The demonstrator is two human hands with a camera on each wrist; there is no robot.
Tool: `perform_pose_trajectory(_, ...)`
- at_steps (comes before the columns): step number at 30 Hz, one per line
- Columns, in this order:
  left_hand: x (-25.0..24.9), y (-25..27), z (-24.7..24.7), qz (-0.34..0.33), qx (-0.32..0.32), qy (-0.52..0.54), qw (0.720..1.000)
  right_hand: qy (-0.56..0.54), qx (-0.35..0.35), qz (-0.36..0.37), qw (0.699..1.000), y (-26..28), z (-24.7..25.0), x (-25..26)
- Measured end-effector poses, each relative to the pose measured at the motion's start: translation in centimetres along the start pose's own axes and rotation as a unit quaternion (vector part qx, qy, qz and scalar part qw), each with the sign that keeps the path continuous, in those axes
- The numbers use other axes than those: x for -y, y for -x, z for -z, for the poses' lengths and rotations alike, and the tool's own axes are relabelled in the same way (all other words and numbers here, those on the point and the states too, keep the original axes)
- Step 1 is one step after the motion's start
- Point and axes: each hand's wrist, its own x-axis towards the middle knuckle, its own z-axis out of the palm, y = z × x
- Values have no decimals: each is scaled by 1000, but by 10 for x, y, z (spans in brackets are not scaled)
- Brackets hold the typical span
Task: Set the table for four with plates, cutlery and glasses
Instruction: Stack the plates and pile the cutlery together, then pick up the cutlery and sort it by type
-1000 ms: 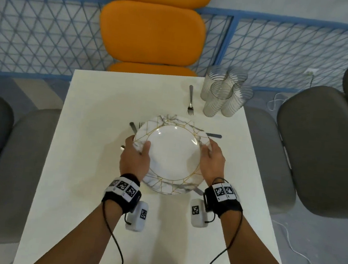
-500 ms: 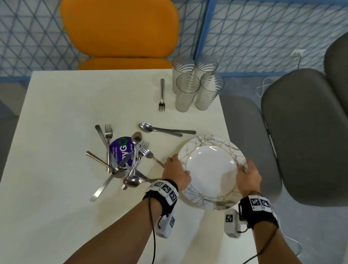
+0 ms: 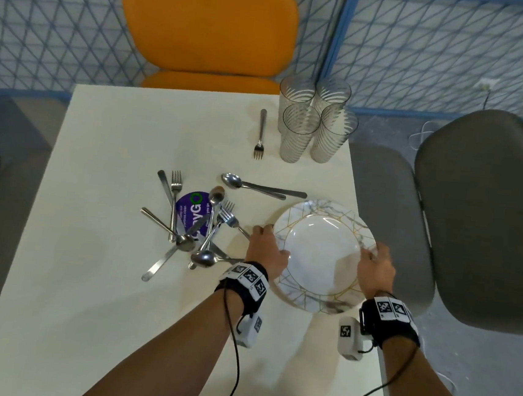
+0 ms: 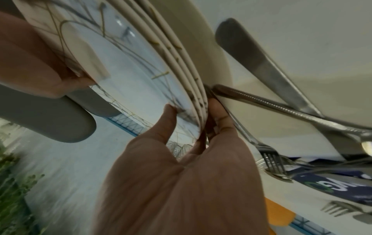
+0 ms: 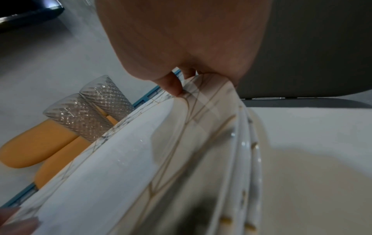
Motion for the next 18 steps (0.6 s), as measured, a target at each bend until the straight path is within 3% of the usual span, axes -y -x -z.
perform_pose_trajectory(6,17,8,16,-45,-4,46,998,39,-12,-4,999,5,-1,4)
perform_pose_trajectory(11,47,19,47,-98,-51,94,990,118,-163,30,979,29,-8,19)
perform_pose_trajectory(15,81,25,86,-134,-101,120,978,70,-189,187,962,62,-34,52)
perform_pose_trajectory(18,109,22,118,-112,-145,103,978,25,-100,309,946,94,-68,86)
